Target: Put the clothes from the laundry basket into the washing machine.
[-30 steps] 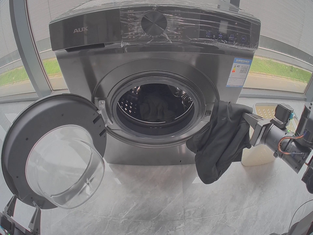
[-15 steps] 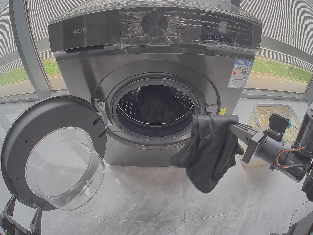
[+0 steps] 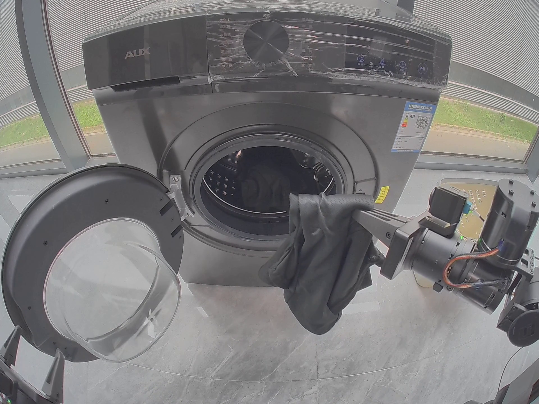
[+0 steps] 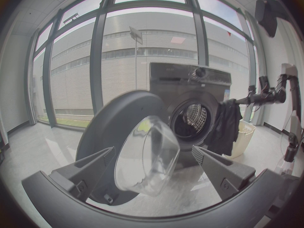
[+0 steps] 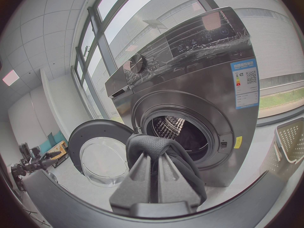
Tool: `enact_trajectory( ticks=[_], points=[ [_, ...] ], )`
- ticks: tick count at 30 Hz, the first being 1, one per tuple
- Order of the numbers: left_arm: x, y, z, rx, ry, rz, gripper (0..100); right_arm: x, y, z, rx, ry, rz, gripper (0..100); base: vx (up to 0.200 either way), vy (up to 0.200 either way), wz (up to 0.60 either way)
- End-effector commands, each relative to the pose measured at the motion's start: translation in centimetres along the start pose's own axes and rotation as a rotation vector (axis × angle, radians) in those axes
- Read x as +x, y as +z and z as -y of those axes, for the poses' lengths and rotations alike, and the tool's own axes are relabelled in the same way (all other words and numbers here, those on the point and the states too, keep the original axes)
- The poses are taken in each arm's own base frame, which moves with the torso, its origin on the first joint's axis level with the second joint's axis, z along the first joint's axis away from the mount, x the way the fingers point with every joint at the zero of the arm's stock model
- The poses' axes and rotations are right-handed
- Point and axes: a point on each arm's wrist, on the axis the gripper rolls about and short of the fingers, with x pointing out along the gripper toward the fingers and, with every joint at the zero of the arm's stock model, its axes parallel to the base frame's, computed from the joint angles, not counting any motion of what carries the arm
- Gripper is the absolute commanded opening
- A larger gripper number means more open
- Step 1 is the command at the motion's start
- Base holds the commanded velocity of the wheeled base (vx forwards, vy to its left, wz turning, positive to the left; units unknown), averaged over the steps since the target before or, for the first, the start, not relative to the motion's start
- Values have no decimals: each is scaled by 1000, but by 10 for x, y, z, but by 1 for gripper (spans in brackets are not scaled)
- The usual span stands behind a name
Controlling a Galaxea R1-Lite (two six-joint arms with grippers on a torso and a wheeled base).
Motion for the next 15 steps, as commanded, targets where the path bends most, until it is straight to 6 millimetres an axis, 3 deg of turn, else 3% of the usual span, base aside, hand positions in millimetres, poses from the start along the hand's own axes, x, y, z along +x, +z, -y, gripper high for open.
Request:
enact_trajectory(
  ticks=[1, 6, 15],
  points=[
    [11, 51, 2, -4, -147, -13, 100, 21, -9, -5, 6, 25, 12, 0, 0, 0, 0],
    [51, 54, 5, -33, -327, -228, 100, 29, -12, -10, 7, 59, 27, 0, 0, 0, 0],
    [139, 51, 19, -32, -561, -364, 100, 30, -10, -12, 40, 99, 37, 0, 0, 0, 0]
  ],
)
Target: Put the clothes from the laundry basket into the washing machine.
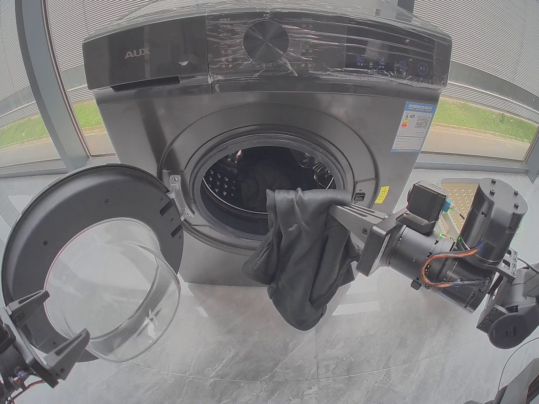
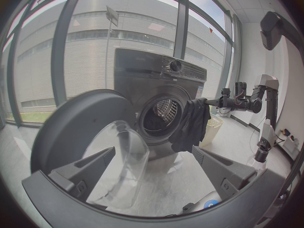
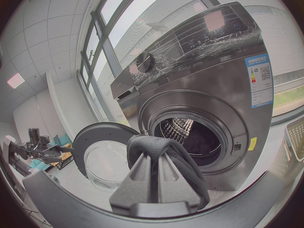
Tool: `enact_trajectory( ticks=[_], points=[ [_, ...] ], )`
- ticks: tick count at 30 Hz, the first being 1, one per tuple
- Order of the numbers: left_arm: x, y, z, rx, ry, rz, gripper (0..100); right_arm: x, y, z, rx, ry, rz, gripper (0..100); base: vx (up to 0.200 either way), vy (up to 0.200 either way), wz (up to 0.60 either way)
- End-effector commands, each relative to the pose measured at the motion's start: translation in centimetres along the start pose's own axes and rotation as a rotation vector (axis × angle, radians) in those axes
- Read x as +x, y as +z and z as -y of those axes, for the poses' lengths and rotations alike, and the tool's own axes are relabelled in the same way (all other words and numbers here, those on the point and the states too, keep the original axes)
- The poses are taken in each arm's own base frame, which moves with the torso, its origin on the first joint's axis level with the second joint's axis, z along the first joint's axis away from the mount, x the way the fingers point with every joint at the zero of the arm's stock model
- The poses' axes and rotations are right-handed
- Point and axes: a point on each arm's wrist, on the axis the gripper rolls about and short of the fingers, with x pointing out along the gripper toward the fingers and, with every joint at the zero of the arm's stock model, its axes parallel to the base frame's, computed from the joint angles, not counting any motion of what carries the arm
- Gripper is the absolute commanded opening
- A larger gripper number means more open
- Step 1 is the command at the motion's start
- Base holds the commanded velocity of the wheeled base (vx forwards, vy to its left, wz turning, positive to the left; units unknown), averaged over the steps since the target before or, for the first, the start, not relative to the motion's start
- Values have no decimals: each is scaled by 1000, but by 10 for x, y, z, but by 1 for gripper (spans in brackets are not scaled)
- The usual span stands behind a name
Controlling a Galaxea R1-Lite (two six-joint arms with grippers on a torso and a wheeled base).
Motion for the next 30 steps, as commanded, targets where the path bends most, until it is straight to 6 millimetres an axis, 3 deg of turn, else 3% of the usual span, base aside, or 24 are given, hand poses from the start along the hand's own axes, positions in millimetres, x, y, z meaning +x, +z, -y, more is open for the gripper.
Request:
enact_trajectory(
  ticks=[1, 3, 4, 10, 15, 22, 30],
  points=[
    [89, 5, -14, -39, -237, -207, 100, 7, -5, -3, 25, 33, 0, 0, 0, 0, 0],
    [97, 3, -12, -38, -257, -220, 100, 7, -5, -3, 28, 33, -2, 0, 0, 0, 0],
    [115, 0, -9, -36, -299, -246, 100, 7, -5, -3, 29, 31, -2, 0, 0, 0, 0],
    [156, -7, 2, -29, -383, -285, 100, 6, -6, -3, 29, 29, -4, 0, 0, 0, 0],
    [180, -10, 11, -27, -433, -304, 100, 5, -6, -3, 29, 26, -5, 0, 0, 0, 0],
    [208, -13, 26, -59, -485, -349, 100, 5, -6, -3, 29, 27, -5, 0, 0, 0, 0],
    [223, -15, 43, -63, -528, -366, 100, 4, -7, -3, 28, 23, -9, 0, 0, 0, 0]
  ],
)
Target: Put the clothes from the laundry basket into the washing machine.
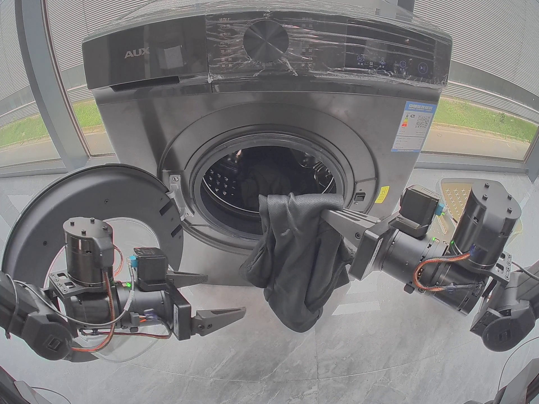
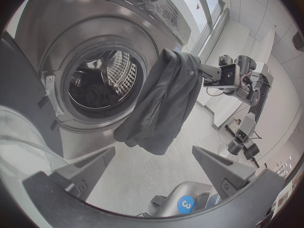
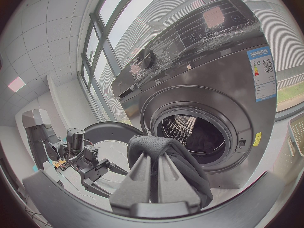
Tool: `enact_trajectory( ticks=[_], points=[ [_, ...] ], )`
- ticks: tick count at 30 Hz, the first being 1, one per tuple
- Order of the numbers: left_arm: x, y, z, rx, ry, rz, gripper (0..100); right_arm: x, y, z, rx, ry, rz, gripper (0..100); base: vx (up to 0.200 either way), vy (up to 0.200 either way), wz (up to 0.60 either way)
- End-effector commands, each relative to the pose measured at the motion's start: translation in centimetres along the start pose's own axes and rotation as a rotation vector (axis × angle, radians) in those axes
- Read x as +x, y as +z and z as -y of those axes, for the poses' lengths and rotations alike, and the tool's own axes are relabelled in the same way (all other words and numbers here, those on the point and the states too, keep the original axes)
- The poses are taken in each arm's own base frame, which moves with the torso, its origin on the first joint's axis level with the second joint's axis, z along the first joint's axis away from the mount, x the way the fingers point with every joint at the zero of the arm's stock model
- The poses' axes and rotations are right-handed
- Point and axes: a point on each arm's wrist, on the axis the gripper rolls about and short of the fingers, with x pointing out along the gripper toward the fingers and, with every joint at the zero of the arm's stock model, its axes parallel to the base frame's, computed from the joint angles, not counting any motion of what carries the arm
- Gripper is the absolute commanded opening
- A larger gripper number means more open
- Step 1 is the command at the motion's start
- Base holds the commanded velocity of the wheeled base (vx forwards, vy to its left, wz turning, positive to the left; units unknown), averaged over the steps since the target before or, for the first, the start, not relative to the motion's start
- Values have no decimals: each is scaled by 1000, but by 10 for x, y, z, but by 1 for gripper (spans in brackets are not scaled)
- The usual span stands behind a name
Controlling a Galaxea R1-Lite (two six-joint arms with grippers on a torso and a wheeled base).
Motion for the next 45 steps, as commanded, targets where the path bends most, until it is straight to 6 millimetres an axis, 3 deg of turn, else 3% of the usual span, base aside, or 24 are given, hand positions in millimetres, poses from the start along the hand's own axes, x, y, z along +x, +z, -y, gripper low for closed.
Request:
enact_trajectory(
  ticks=[1, 12, 23, 32, 41, 42, 45],
  points=[
    [20, -2, -2, -4, -8, -33, 100, -1, -1, 0, -1, 1, -4, 0, 0, 0, 0],
    [66, 8, -24, -19, 88, 52, 100, -2, -2, -8, -1, 24, -7, 0, 0, 0, 0],
    [91, 3, -40, -16, 159, 73, 100, -7, 0, -9, -2, 30, -2, 0, 0, 0, 0],
    [94, 5, -35, -7, 137, 92, 100, -9, -4, -12, -2, 42, -16, 0, 0, 0, 0],
    [126, -7, -37, 29, 66, 156, 100, -9, -5, -12, -2, 40, -20, 0, 0, 0, 0],
    [129, -8, -39, 34, 67, 170, 0, -9, -5, -12, -1, 40, -20, 0, 0, 0, 0],
    [133, -7, -40, 47, 64, 205, 0, -10, -6, -12, -1, 38, -24, 0, 0, 0, 0]
  ],
)
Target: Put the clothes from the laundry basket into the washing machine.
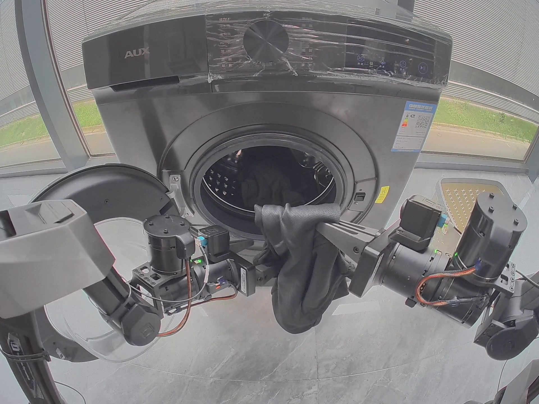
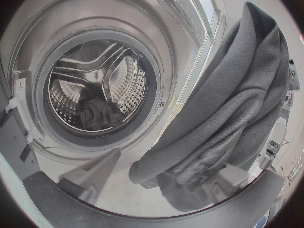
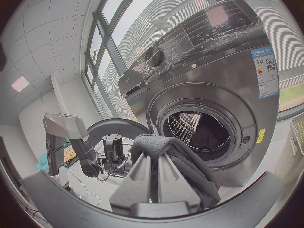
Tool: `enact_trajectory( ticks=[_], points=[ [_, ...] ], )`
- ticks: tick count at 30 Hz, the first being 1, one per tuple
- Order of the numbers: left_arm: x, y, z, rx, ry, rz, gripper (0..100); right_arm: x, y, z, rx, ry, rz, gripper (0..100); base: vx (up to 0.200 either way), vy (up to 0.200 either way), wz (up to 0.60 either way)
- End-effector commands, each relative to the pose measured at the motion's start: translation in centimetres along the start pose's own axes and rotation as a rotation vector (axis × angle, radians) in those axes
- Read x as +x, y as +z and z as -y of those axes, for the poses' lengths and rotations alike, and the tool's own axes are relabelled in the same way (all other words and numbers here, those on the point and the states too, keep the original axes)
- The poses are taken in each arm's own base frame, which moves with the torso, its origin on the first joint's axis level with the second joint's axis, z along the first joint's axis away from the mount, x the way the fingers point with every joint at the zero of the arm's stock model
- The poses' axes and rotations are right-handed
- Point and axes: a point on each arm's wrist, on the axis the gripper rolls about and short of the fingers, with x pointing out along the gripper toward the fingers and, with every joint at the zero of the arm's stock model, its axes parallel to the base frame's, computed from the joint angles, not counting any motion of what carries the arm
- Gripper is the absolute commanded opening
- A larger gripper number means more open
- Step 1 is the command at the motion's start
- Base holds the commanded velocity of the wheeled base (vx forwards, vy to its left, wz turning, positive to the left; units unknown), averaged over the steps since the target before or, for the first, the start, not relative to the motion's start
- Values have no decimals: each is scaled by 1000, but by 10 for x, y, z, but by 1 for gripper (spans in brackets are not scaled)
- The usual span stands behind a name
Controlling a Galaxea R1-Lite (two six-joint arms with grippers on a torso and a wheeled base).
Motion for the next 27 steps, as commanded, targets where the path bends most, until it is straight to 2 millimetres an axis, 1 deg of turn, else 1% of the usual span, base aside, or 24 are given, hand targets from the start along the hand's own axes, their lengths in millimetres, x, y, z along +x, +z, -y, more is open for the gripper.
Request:
enact_trajectory(
  ticks=[1, 11, 12, 16, 17, 18, 19, 20, 21, 22, 23, 26, 27],
  points=[
    [14, -14, -4, -1, -10, 1, 0, -1, -1, 0, -1, 1, -5, 0, 0, 0, 0],
    [9, -8, -2, 11, -17, 50, 0, 0, -3, 2, 1, -4, -12, 0, 0, 0, 0],
    [3, -5, -1, 15, -14, 67, 0, 1, -3, 5, -1, -12, -13, 0, 0, 0, 0],
    [-14, 11, 2, 25, -5, 108, 0, 4, -4, 12, -3, -42, -17, 0, 0, 0, 0],
    [-19, 19, 3, 31, 6, 133, 0, 7, -6, 17, -8, -59, -24, 0, 0, 0, 0],
    [-19, 19, 3, 31, 6, 133, 0, 7, -6, 17, -8, -59, -24, 0, 0, 0, 0],
    [-30, 33, 2, 42, 27, 176, 0, 8, -9, 21, -10, -72, -33, 0, 0, 0, 0],
    [-32, 35, 1, 44, 34, 184, 0, 8, -9, 21, -10, -72, -33, 0, 0, 0, 0],
    [-41, 46, 2, 54, 51, 220, 0, 8, -10, 24, -11, -80, -39, 0, 0, 0, 0],
    [-46, 52, 4, 58, 61, 240, 0, 8, -10, 25, -13, -86, -39, 0, 0, 0, 0],
    [-50, 57, 6, 61, 70, 256, 0, 10, -11, 27, -13, -91, -40, 100, 0, 0, 0],
    [-59, 63, 10, 65, 90, 278, 0, 14, -14, 38, -14, -141, -56, 100, 0, 0, 0],
    [-61, 64, 12, 67, 96, 283, 0, 14, -18, 45, -20, -175, -71, 100, 0, 0, 0]
  ],
)
